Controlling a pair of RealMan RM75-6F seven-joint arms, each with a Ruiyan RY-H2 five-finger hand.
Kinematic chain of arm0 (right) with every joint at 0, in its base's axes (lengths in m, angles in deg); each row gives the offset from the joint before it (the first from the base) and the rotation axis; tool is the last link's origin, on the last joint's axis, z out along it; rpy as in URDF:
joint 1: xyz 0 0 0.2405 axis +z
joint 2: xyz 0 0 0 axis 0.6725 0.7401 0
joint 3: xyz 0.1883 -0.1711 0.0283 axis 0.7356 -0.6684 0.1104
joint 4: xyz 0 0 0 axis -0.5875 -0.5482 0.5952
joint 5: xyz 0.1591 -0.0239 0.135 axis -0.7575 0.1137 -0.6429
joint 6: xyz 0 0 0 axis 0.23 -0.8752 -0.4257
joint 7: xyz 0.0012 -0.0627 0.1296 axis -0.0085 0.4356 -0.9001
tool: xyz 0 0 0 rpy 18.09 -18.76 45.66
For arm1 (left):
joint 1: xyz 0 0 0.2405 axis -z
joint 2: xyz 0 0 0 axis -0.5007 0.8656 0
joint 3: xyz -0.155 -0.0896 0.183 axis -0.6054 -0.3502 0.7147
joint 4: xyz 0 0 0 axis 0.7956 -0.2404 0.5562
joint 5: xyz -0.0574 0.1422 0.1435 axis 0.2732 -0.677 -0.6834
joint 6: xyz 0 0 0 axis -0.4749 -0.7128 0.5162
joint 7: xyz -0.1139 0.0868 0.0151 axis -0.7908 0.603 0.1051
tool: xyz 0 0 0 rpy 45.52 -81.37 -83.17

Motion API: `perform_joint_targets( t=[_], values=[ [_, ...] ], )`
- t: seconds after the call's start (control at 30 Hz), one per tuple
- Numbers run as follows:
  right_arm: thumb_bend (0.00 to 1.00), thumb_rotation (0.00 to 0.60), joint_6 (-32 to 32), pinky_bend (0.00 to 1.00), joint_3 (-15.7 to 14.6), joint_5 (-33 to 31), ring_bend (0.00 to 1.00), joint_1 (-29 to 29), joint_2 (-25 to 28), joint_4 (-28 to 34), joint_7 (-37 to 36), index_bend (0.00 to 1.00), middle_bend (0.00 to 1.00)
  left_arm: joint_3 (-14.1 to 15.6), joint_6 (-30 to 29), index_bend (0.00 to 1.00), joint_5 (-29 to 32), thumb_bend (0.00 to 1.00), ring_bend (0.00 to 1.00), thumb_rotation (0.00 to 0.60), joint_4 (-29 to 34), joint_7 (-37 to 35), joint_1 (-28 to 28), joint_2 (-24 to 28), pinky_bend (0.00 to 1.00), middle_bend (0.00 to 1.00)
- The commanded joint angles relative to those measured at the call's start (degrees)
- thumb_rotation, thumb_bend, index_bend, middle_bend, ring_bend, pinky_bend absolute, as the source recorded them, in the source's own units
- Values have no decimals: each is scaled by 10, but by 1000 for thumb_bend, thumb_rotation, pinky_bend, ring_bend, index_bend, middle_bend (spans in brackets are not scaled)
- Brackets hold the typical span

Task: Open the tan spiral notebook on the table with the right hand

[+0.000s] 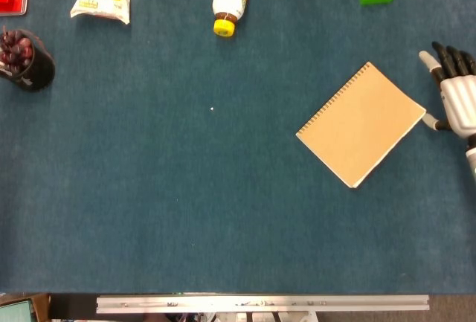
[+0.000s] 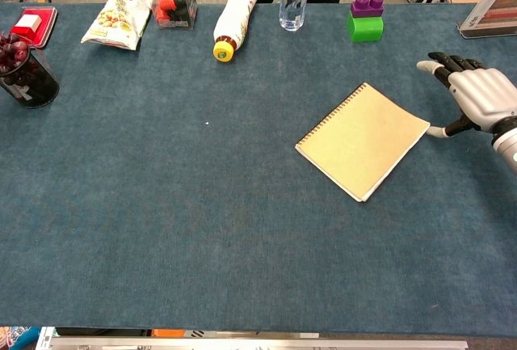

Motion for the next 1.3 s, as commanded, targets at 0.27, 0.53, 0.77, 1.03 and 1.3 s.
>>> perform_joint_targets(
  t=[0.27, 0.53, 0.77, 1.03, 1.3],
  values=[
    [152, 600, -20, 102, 15, -10, 0, 3, -29, -41, -7, 126, 30, 0, 0, 475, 1, 241, 245, 600, 1, 0, 0, 0, 374, 301],
    [156, 600, -27, 102, 15, -9, 0, 3, -36, -46, -23, 126, 34, 0, 2, 475, 4, 241, 245, 600, 1, 2, 0, 1, 374, 301],
    [156, 600, -24, 102, -2, 5, 0, -7, 27, 76, -40, 126, 34, 1, 4, 475, 6, 241, 245, 600, 3, 6, 0, 2, 374, 301],
    [157, 600, 16, 102, -17, 1, 0, -5, 134, 268, -1, 126, 35, 1, 6, 475, 8, 241, 246, 600, 4, 7, 1, 3, 374, 302],
    [157, 600, 36, 102, -24, -1, 0, 2, 212, 392, 36, 126, 36, 2, 6, 475, 8, 241, 246, 600, 5, 11, 1, 2, 375, 302]
  ],
)
